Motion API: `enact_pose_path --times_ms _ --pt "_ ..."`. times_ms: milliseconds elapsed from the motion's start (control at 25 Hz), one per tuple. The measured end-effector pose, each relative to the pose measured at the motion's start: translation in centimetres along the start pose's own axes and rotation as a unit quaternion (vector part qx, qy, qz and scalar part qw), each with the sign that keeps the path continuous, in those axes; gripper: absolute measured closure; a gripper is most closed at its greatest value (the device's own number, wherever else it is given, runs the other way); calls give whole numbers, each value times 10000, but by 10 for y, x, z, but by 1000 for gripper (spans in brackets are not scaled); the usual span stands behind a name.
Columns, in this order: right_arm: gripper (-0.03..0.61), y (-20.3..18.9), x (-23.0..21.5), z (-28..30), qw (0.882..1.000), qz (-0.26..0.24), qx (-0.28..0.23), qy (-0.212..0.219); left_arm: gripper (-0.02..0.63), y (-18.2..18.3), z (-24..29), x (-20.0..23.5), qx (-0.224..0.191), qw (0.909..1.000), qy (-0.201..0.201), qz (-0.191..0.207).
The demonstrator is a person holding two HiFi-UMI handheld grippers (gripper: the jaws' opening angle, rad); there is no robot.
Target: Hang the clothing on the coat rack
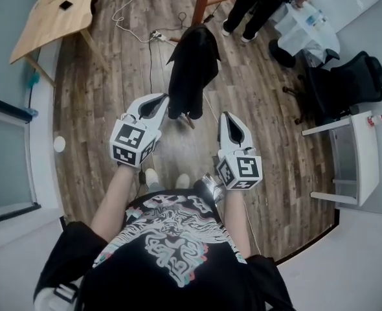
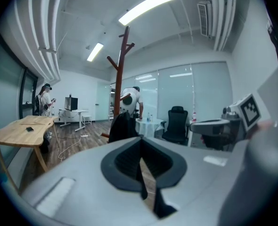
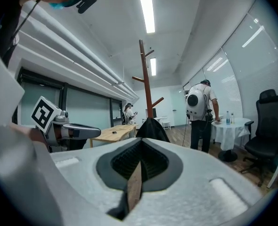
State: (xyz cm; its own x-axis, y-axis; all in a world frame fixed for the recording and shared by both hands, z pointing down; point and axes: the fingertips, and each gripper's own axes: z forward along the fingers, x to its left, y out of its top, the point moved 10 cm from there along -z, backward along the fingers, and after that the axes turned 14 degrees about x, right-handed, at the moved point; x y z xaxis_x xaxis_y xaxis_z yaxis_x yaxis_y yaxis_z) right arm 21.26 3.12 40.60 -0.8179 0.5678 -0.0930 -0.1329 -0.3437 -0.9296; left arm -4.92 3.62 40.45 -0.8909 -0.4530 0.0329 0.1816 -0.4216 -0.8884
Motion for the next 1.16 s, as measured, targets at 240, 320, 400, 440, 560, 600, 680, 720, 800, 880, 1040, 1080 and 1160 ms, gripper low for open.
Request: enact_pose_path --times_ms 240,320,400,440,560,600,680,720,800,880,1040,1080,1160 --pt "580 -1 10 6 9998 -74 94 181 624 -3 -5 0 -25 10000 56 10" --pt "580 -2 13 8 9996 -116 116 233 624 -4 -5 3 -27 10000 80 -24" --pt "580 -4 15 11 9994 -106 134 292 624 -3 -6 5 -40 9999 121 -32" --pt "580 -4 15 12 9993 -101 139 320 624 -3 -6 6 -46 9999 128 -36" --pt "580 -4 15 13 9991 -114 144 384 624 -3 -5 6 -49 9999 130 -43" --pt "580 -5 14 14 9990 -118 156 396 624 -3 -4 6 -51 9999 140 -46" --pt "580 -5 13 16 9989 -125 168 414 624 -3 -3 5 -50 9998 158 -54" --pt "580 -4 12 16 9989 -129 166 421 624 -3 -3 4 -45 9998 169 -59" --pt "580 -3 10 17 9989 -132 152 434 624 -3 -4 5 -36 9998 198 -77" --pt "580 -2 8 18 9988 -125 144 441 624 -4 -4 6 -34 9997 221 -97" --pt "580 -4 6 20 9988 -126 149 443 624 -6 -2 8 -23 9996 246 -129" --pt "580 -4 5 21 9988 -120 147 449 624 -6 -2 8 -16 9996 255 -133" --pt "580 -5 4 21 9988 -109 142 464 624 -6 0 7 -6 9995 273 -137"
